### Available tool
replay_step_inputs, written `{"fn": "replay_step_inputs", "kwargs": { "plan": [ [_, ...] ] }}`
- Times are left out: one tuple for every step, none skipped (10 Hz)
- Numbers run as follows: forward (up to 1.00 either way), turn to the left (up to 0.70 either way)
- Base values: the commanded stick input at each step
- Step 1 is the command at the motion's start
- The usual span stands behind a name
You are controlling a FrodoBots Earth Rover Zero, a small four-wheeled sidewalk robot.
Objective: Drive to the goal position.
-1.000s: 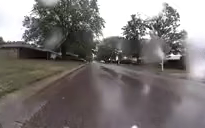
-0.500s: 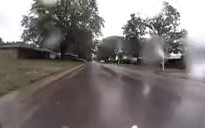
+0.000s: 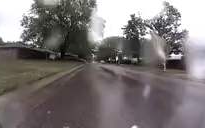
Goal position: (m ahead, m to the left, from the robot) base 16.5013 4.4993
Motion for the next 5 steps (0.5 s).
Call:
{"fn": "replay_step_inputs", "kwargs": {
  "plan": [
    [0.5,-0.01],
    [0.5,-0.01],
    [0.5,-0.01],
    [0.5,-0.01],
    [0.5,-0.01]
  ]
}}
